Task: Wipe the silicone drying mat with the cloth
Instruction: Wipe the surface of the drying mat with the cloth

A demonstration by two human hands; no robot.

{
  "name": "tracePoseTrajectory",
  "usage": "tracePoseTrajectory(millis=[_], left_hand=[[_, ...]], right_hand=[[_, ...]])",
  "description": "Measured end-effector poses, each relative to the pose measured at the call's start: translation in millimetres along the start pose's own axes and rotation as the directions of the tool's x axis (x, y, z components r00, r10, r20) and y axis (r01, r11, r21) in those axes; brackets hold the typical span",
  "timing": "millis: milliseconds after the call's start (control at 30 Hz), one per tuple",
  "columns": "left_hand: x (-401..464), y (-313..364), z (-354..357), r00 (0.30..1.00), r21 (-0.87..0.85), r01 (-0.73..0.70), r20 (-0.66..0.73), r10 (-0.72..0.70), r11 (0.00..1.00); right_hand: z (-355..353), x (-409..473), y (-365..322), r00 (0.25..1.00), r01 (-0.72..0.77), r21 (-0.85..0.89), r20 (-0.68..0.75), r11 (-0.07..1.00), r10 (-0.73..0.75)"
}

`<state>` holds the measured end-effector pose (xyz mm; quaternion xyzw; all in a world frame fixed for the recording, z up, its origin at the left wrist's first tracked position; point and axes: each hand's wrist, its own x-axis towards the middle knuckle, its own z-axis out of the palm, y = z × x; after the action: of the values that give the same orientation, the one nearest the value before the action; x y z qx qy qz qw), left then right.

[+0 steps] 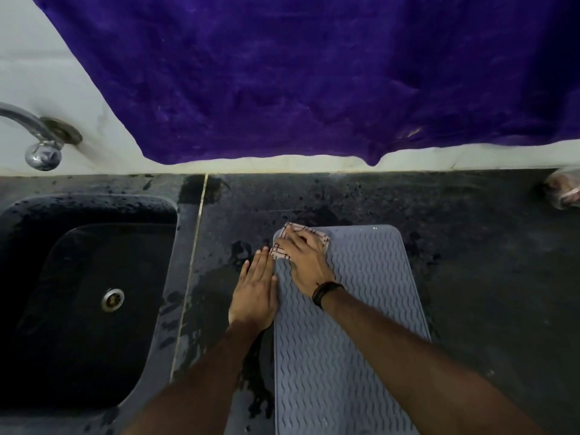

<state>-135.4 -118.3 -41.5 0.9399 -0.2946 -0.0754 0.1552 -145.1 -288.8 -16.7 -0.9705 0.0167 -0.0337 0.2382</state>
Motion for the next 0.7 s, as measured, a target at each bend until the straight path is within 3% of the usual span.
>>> tracePoseTrajectory(millis=[333,533,700], left_hand=[[0,2,-2,1.0,0.023,0.018,0.014,-0.018,1.0],[1,2,-1,1.0,0.008,0.015,-0.001,-0.015,1.0],[0,1,0,1.0,0.003,0.017,-0.02,-0.017,1.0]], right_hand=[[0,-41,6,0.995,0.1,-0.008,0.024,0.995,-0.1],[5,-7,-8,0.997,-0.071,0.038,0.009,0.997,0.07],[-3,1,-9,0.999,-0.032,-0.046,0.012,0.998,0.032]])
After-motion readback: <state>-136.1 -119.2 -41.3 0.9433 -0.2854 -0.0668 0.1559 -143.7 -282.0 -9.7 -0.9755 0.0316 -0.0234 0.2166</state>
